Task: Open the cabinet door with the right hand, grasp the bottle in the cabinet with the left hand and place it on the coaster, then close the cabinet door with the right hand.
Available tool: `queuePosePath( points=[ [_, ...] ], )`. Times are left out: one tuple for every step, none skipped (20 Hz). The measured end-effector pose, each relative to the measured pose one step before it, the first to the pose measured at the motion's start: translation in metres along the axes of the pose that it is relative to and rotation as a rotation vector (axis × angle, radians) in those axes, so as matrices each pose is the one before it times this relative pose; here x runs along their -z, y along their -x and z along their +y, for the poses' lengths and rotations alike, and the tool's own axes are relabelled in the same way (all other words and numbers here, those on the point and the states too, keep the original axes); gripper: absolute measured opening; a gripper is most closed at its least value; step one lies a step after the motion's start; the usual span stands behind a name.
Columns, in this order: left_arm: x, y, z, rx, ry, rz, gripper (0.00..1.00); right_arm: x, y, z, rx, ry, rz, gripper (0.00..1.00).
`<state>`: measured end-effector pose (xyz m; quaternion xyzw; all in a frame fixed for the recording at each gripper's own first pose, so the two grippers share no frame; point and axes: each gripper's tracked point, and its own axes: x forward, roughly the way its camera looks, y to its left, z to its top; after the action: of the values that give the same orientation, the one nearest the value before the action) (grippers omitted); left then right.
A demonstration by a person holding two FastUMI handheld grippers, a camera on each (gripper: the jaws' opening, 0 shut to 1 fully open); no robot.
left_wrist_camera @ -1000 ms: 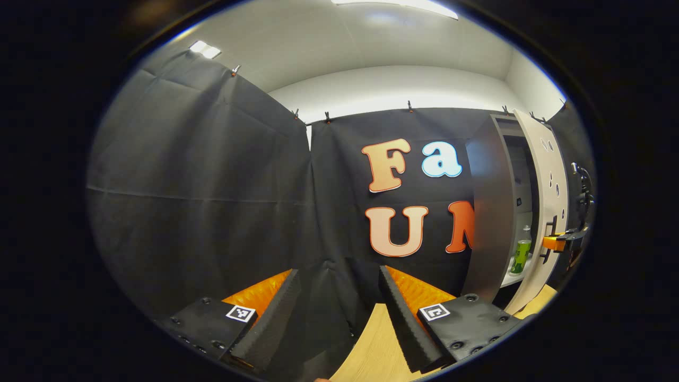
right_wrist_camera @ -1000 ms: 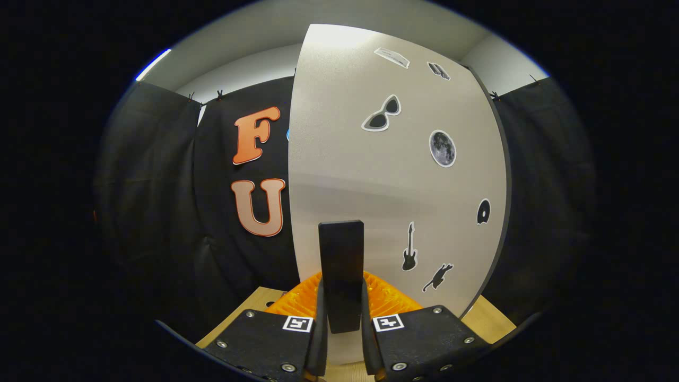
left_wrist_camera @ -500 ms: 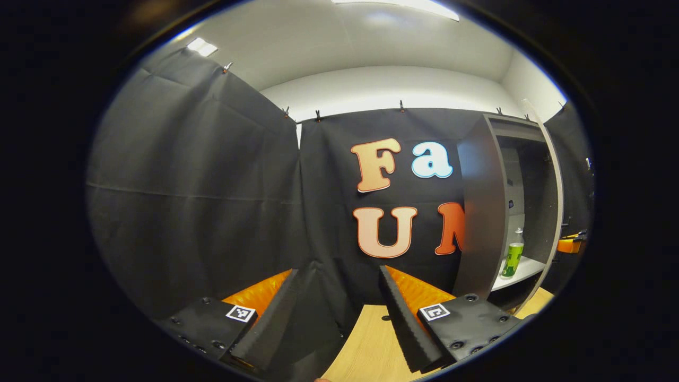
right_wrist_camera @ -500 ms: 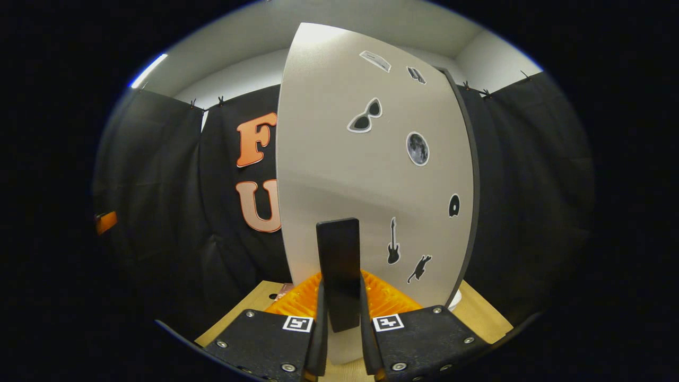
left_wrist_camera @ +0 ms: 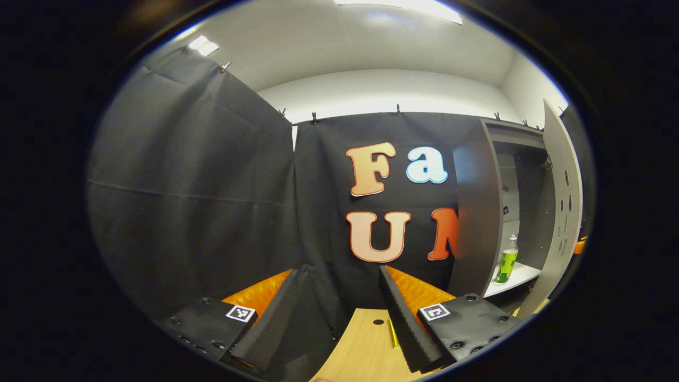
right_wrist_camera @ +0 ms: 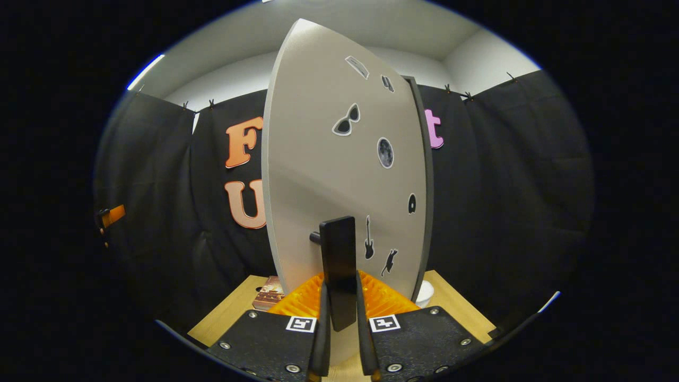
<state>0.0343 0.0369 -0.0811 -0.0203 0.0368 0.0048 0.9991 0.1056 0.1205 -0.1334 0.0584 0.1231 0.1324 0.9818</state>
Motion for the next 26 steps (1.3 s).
queuePosePath(
  points=[
    [0.00017, 0.0005, -0.00262, 0.00569, 0.00288, 0.00095, 0.96, 0.00095, 0.00232, -0.00381, 0.02159, -0.00191, 0.00049, 0.22],
    [-0.00025, 0.00031, -0.00438, 0.00697, 0.00347, -0.00042, 0.96, 0.00006, 0.0022, -0.00599, 0.02681, 0.00027, 0.00038, 0.22],
    [0.00024, -0.00074, -0.00404, 0.00679, 0.00368, -0.00107, 0.96, -0.00019, 0.00105, -0.00581, 0.02504, 0.00267, -0.00029, 0.22],
    [0.00001, -0.0003, -0.00429, 0.00606, 0.0022, -0.00047, 0.96, 0.00015, 0.00174, -0.00683, 0.02622, 0.00224, -0.00312, 0.19],
    [-0.0001, -0.0004, -0.00415, 0.00582, 0.00162, -0.00094, 0.96, -0.00042, 0.00121, -0.00651, 0.0246, 0.00301, -0.00154, 0.19],
    [0.00047, -0.00046, -0.00414, 0.00589, 0.00159, 0.00008, 0.96, -0.00005, 0.002, -0.00506, 0.02046, 0.00049, -0.00062, 0.17],
    [0.00119, -0.00006, -0.00437, 0.00551, 0.00345, 0.00093, 0.96, 0.00098, 0.00224, -0.00453, 0.01592, -0.00057, 0.00438, 0.16],
    [0.00061, 0.00012, -0.00409, 0.00564, 0.00487, 0.00174, 0.94, 0.00031, 0.00159, -0.00414, 0.01105, 0.00097, -0.00151, 0.11],
    [0.00104, 0.00037, -0.00417, 0.0047, 0.00528, 0.0007, 0.94, -0.00074, 0.00035, -0.0043, 0.01028, 0.001, -0.00043, 0.16],
    [-0.00054, 0.00039, -0.00397, 0.00403, 0.0025, 0.00041, 0.97, 0.00058, -0.00022, -0.0039, 0.01135, 0.00239, 0.00314, 0.16],
    [0.00072, -0.00051, -0.00321, 0.00342, -0.00024, 0.00151, 0.97, 0.00038, 0.001, -0.00382, 0.01559, 0.00017, 0.00226, 0.16],
    [-0.00049, 0.00035, -0.00367, 0.00287, -0.00079, 0.00014, 0.94, 0.00016, 0.00088, -0.00373, 0.01801, 0.00277, 0.00051, 0.16],
    [0.0, -0.00009, -0.00423, 0.00445, 0.00067, -0.00026, 0.94, 0.00018, 0.00044, -0.00559, 0.01958, 0.00522, -0.00189, 0.16],
    [-0.00022, -0.00007, -0.00391, 0.00403, 0.00104, -0.0003, 0.94, 0.00053, 0.00082, -0.00671, 0.01873, 0.00852, -0.00026, 0.16],
    [-0.00013, 0.00078, -0.00364, 0.00305, 0.0002, 0.00082, 0.94, -0.0007, 0.00066, -0.00734, 0.01613, 0.00619, -0.00052, 0.16],
    [-0.00061, 0.00116, -0.00362, 0.00165, -0.00027, 0.0002, 0.94, 0.00101, 0.00017, -0.0043, 0.00587, -0.00138, 0.0024, 0.16],
    [-0.00009, 0.0002, -0.00295, 0.00157, 0.0003, -0.00046, 0.94, 0.00013, -0.00099, -0.00417, 0.01211, -0.00357, -0.00007, 0.16],
    [-0.00119, 0.00178, -0.00349, 0.00338, 0.00105, -0.00167, 0.94, -0.00024, 0.00073, -0.00396, 0.01337, -0.00273, -0.00023, 0.15],
    [-0.00032, 0.00029, -0.00371, 0.00177, 0.00137, 0.00043, 0.94, -0.00006, 0.00039, -0.00437, 0.01563, -0.00301, -0.00119, 0.14],
    [-0.00112, 0.00079, -0.00395, 0.00207, 0.00051, 0.002, 0.94, -0.00037, -0.00001, -0.00476, 0.01874, -0.00019, -0.00334, 0.13],
    [-0.00045, 0.0002, -0.00355, 0.00222, 0.00028, 0.00127, 0.94, -0.00032, -0.00078, -0.00597, 0.0206, 0.0037, -0.0045, 0.12],
    [0.00027, 0.00128, -0.00517, 0.00355, -0.00052, 0.00311, 0.94, -0.0001, 0.00078, -0.00629, 0.02119, 0.00546, -0.003, 0.12],
    [0.00141, 0.00223, -0.00451, 0.00317, -0.0007, 0.00349, 0.94, 0.00056, -0.00065, -0.00704, 0.02092, 0.00243, -0.00196, 0.12],
    [0.00141, 0.0009, -0.00537, 0.00298, -0.00025, 0.00266, 0.94, -0.00115, 0.00168, -0.00591, 0.01803, -0.00451, -0.00911, 0.12],
    [0.00106, -0.00005, -0.00474, 0.00241, 0.00113, 0.0029, 0.94, -0.00022, -0.00178, -0.00383, 0.00952, -0.00425, -0.00892, 0.12],
    [0.00267, 0.00041, -0.00797, 0.00611, 0.00143, 0.00491, 0.94, 0.0008, 0.00142, -0.00311, 0.01227, -0.00321, -0.00443, 0.12]
  ],
)
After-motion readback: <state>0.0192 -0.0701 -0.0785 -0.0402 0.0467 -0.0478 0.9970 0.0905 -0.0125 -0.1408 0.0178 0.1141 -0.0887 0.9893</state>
